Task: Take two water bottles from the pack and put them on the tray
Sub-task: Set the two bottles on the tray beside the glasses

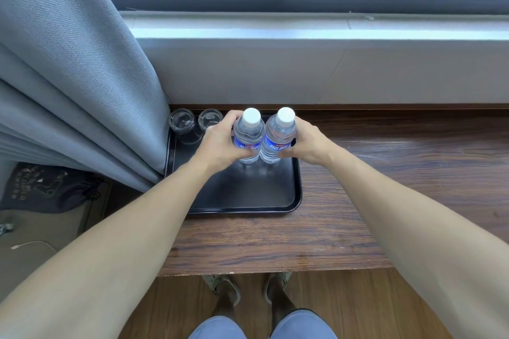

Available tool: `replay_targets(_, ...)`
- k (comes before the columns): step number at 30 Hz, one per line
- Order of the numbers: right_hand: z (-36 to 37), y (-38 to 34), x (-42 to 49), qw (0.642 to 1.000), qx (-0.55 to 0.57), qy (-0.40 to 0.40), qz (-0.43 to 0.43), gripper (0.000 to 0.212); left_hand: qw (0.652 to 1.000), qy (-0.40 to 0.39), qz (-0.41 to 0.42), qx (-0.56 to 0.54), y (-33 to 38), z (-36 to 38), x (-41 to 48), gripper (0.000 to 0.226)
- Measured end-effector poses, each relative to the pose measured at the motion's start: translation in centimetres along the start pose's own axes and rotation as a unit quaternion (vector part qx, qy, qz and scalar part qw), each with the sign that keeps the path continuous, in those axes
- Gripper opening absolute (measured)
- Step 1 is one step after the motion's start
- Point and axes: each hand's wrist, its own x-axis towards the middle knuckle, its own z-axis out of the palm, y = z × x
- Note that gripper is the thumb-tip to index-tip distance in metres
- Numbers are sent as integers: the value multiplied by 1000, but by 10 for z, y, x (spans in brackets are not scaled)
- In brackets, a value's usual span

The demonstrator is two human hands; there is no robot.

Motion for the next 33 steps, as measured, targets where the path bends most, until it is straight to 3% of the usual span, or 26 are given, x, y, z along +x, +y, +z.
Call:
replay_targets(4, -4, 7, -7, 995, 100, 21, -13, 80, 998, -13, -15, -67, 12, -6, 1, 66)
replay_targets(7, -6, 5, -14, 988, 146, 36, -26, 70, 997, -27, -12, -65, 16, -6, 3, 53)
replay_targets(10, -5, 1, -17, 990, 130, 39, -46, 58, 998, -34, -2, -53, 18, -6, 4, 46)
replay_targets(15, -4, 3, -28, 990, 132, 34, -37, 56, 998, -46, 2, -48, 18, -5, -5, 36)
replay_targets(33, 19, 14, -106, 990, 136, 24, -17, 53, 996, -67, -24, -60, 30, 24, -78, 38)
